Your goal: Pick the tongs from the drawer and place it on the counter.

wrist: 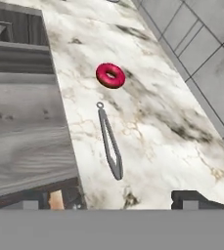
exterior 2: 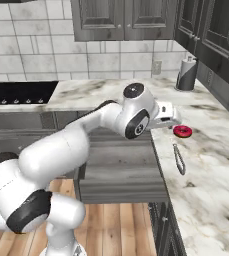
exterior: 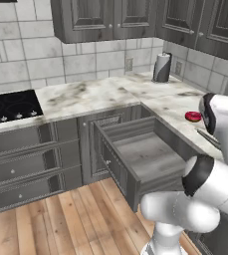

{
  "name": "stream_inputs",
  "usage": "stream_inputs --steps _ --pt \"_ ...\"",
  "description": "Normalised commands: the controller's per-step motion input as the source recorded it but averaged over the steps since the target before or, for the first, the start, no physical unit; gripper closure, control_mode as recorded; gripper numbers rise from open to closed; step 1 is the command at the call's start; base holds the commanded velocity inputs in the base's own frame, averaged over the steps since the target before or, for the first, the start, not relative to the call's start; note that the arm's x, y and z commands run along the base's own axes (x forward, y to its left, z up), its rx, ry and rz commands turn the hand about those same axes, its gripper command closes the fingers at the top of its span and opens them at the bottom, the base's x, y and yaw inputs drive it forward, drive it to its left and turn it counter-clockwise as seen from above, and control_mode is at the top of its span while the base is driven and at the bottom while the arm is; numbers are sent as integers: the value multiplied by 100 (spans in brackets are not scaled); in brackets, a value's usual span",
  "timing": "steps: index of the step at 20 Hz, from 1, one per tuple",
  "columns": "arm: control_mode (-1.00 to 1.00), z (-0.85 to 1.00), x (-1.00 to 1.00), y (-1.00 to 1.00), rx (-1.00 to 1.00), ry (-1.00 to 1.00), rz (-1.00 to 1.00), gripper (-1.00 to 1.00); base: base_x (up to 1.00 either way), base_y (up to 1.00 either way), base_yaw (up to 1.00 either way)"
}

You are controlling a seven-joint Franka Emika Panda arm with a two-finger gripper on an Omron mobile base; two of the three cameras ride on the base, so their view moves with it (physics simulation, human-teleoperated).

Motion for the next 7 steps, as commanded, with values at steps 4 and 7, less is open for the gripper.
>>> stream_inputs --steps 4,7 --pt "-100 22 -75 100 -3 -4 20 -100 0 0 0" --pt "-100 0 -65 100 -15 15 26 -100 0 0 0"
